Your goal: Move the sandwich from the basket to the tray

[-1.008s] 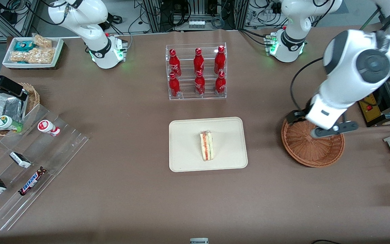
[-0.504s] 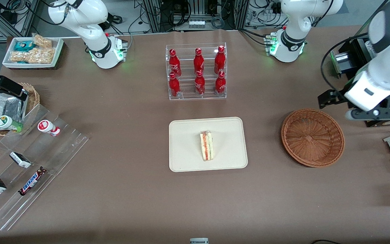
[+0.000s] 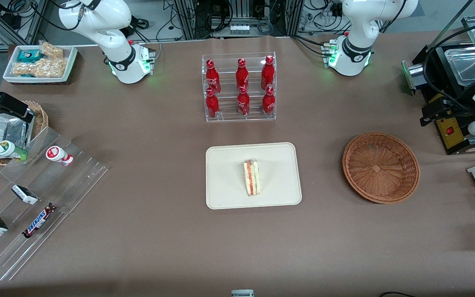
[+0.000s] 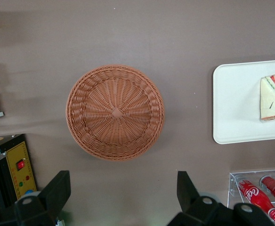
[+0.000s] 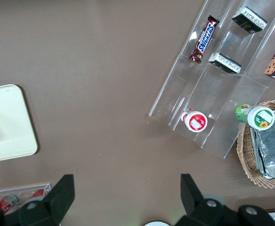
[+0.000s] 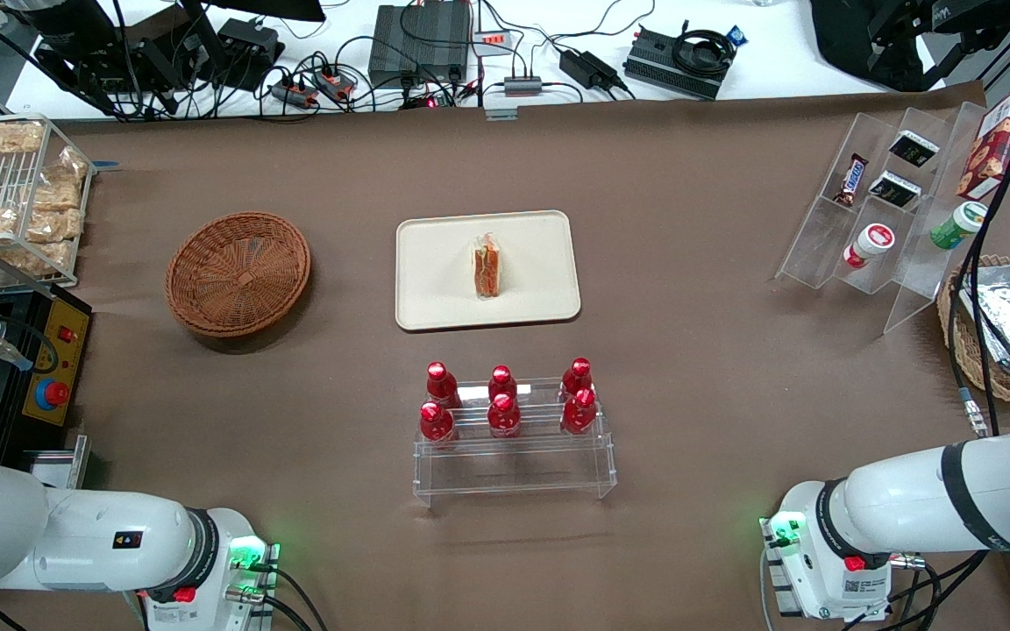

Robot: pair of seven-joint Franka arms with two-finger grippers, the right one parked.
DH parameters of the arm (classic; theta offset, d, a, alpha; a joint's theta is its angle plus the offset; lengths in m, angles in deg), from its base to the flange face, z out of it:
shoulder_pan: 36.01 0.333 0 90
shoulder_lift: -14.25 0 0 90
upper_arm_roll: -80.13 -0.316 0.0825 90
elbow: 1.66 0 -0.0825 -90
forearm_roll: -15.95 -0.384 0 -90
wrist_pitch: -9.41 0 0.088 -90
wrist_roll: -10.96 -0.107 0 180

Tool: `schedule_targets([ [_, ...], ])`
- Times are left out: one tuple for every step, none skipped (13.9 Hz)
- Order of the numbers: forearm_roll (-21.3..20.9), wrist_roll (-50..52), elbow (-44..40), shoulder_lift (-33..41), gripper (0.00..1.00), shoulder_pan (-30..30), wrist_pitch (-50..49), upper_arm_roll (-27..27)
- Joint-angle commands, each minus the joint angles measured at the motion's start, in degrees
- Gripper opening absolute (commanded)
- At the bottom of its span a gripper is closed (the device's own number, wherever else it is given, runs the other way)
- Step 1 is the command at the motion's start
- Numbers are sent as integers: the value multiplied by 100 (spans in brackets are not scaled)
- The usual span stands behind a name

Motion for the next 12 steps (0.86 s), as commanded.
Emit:
schedule_targets([
  [93, -85, -171, -147, 100, -42, -86, -51],
  [93, -85, -170, -148, 100, -34, -77, -51],
  [40, -67, -170, -148, 100, -34, -69, -51],
  [23, -50, -162, -156, 100, -42, -68, -51],
  [22, -50, -162, -156, 100, -42, -68, -51],
  [22, -50, -170, -148, 100, -42, -68, -51],
  [14, -41, -170, -148, 100, -42, -68, -43],
  [14, -41, -162, -156, 100, -42, -86, -42],
  [14, -32, -144, -148, 100, -42, -130, -42],
  [14, -41, -109, -121, 100, -42, -147, -42],
  [22, -41, -91, -112, 100, -42, -130, -42],
  [31, -41, -100, -121, 100, -60, -113, -34],
])
